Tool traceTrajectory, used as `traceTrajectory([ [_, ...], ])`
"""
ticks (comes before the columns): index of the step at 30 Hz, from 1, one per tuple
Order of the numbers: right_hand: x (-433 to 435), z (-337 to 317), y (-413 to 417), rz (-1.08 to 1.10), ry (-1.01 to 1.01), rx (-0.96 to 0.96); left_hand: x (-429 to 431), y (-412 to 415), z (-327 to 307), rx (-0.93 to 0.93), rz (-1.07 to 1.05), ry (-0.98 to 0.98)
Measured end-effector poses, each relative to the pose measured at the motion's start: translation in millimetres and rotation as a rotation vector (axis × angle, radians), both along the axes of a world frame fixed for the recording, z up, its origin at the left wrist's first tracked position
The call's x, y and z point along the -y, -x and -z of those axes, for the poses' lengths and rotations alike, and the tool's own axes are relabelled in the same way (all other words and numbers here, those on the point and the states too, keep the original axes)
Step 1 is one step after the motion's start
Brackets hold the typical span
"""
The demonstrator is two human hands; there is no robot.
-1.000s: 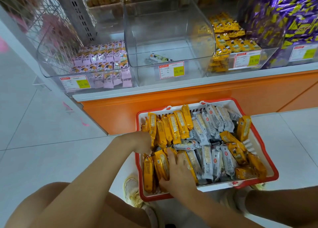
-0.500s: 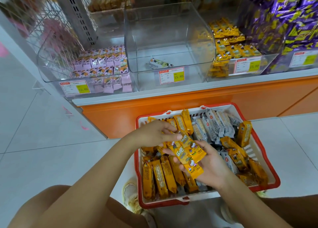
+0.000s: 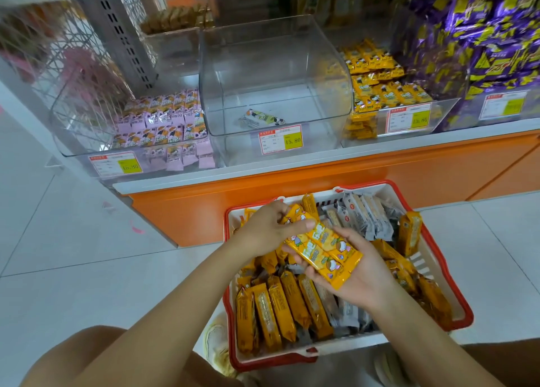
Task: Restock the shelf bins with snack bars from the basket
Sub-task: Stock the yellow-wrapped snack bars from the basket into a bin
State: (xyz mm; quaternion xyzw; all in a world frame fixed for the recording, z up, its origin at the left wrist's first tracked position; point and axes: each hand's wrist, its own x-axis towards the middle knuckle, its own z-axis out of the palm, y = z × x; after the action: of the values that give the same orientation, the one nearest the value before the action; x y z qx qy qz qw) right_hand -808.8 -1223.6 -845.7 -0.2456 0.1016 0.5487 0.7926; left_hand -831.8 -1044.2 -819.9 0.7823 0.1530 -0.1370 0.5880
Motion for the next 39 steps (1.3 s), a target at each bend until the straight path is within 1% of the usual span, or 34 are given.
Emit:
traceTrajectory([
  [4, -1, -18, -25, 0.026, 0.058, 0.043, 6, -14, -15, 0.075, -0.026, -0.001],
  [7, 3, -34, -43, 0.001, 0.105, 0.118, 7, -24, -31, 0.115, 0.015, 0.035],
  [9, 7, -43, -57, -0.010, 0.157, 0.218, 7, -30, -41, 0.141, 0.025, 0.021],
  [11, 12, -54, -68, 0.007, 0.209, 0.386, 8, -36, -52, 0.176, -0.029, 0.051],
  [12, 14, -59, -73, 0.057, 0.272, 0.524, 8, -40, -56, 0.200, -0.071, 0.061],
  [13, 17, -66, -76, 0.112, 0.375, 0.723, 8, -45, -60, 0.228, -0.119, 0.061],
  [14, 21, -75, -77, 0.137, 0.498, 0.980, 9, -48, -63, 0.254, -0.162, 0.044],
  [16, 23, -93, -78, 0.058, 0.728, 1.517, 8, -55, -69, 0.305, -0.220, 0.018],
  [17, 23, -100, -80, -0.002, 0.828, 1.744, 7, -58, -72, 0.319, -0.232, 0.025],
  [18, 21, -105, -82, -0.040, 0.911, 1.909, 7, -61, -75, 0.327, -0.231, 0.041],
  [19, 18, -110, -84, -0.044, 0.975, 2.009, 7, -63, -79, 0.334, -0.226, 0.055],
  [20, 17, -115, -87, -0.017, 1.014, 2.060, 7, -66, -81, 0.352, -0.222, 0.061],
  [22, 17, -124, -92, 0.090, 1.028, 2.059, 5, -69, -88, 0.420, -0.226, 0.056],
  [24, 18, -138, -103, 0.248, 1.031, 1.941, 1, -71, -95, 0.508, -0.257, -0.048],
  [26, 21, -147, -132, 0.404, 1.098, 1.788, -8, -71, -95, 0.561, -0.320, -0.285],
  [28, 25, -144, -174, 0.445, 1.300, 1.688, -18, -71, -90, 0.609, -0.341, -0.540],
  [29, 27, -141, -194, 0.421, 1.412, 1.649, -22, -71, -85, 0.611, -0.316, -0.631],
  [31, 28, -133, -225, 0.327, 1.537, 1.553, -26, -73, -72, 0.581, -0.257, -0.708],
  [34, 22, -132, -243, 0.031, 1.664, 1.375, -25, -77, -62, 0.551, -0.224, -0.726],
  [35, 20, -130, -248, -0.074, 1.699, 1.346, -24, -77, -62, 0.548, -0.223, -0.725],
  [37, 18, -126, -254, -0.187, 1.746, 1.331, -24, -78, -62, 0.548, -0.227, -0.722],
  [39, 17, -122, -255, -0.229, 1.722, 1.379, -24, -77, -63, 0.555, -0.233, -0.720],
])
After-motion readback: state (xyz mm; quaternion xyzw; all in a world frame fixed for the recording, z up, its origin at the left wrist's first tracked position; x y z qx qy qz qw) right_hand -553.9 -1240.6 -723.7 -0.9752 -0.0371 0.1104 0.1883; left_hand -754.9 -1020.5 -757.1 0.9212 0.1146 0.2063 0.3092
